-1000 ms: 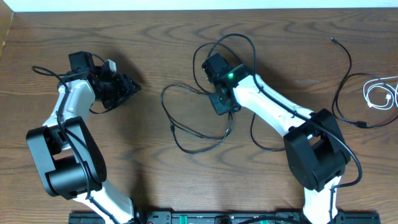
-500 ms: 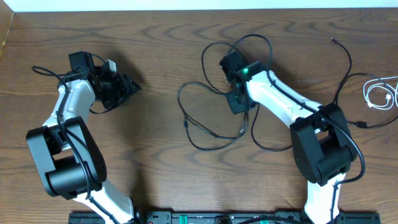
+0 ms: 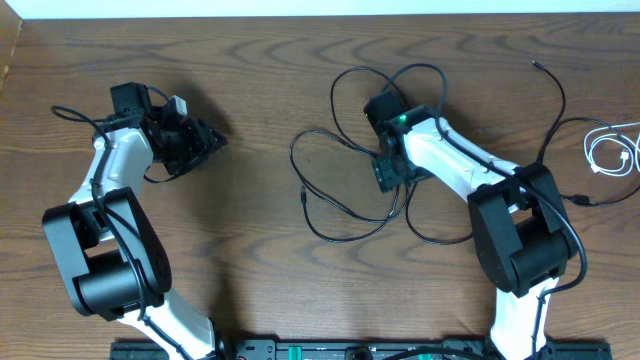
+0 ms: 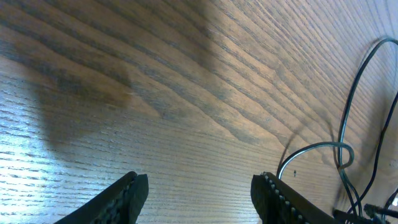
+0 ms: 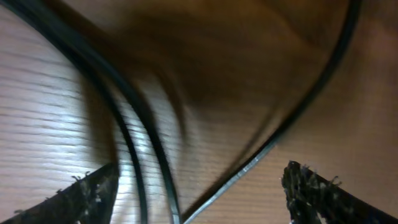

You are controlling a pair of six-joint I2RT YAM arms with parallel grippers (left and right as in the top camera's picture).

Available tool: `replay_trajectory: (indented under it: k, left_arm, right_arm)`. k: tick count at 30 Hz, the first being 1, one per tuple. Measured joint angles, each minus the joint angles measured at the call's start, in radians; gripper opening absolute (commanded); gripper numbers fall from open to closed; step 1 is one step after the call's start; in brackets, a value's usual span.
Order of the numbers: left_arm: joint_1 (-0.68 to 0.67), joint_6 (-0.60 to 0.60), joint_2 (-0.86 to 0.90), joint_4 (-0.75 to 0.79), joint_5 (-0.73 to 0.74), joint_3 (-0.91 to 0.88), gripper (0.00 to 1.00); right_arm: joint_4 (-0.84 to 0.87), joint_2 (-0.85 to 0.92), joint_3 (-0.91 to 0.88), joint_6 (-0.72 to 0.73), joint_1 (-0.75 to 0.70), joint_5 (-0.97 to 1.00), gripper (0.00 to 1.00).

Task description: Untangle cables

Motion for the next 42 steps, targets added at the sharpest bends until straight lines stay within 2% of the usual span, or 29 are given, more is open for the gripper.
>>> replay_trajectory:
  k: [3,6,7,9,14,23,25,28,32,34,42]
  left_arm:
    - [0.000,0.000,0.000,0.000,0.000,0.000,0.59]
    - [0.000,0.000,0.000,0.000,0.000,0.000,0.59]
    - [0.000,0.000,0.000,0.000,0.000,0.000,0.59]
    - [0.000,0.000,0.000,0.000,0.000,0.000,0.59]
    - [0.000,0.000,0.000,0.000,0.000,0.000,0.59]
    - [0.000,0.000,0.000,0.000,0.000,0.000,0.59]
    - [0.000,0.000,0.000,0.000,0.000,0.000,0.59]
    - [0.000,0.000,0.000,0.000,0.000,0.000,0.59]
    - [0.000,0.000,0.000,0.000,0.000,0.000,0.59]
    - [0.000,0.000,0.000,0.000,0.000,0.000,0.59]
    - [0.000,0.000,0.000,0.000,0.000,0.000,0.59]
  right_arm:
    - [0.011,-0.006,-0.013,0.040,-0.006,0.007,0.79]
    - [0.044,-0.016,-0.033,0.067,-0.020,-0.002,0.66]
    - [0.051,-0.018,-0.037,0.063,-0.024,-0.012,0.57]
    - [0.062,-0.018,-0.042,0.054,-0.027,-0.031,0.53]
    - [0.069,-0.020,-0.045,0.006,-0.033,-0.084,0.80]
    - [0.121,-0.021,-0.049,0.015,-0.094,-0.121,0.87]
    - [0.143,-0.021,-0.053,0.017,-0.116,-0.126,0.85]
    - [0.181,-0.021,-0.059,0.007,-0.139,-0.142,0.65]
    - [0.198,-0.021,-0.065,-0.027,-0.149,-0.161,0.16]
    - [0.198,-0.021,-0.065,-0.034,-0.149,-0.163,0.01]
    - [0.197,-0.023,-0.065,-0.047,-0.149,-0.170,0.01]
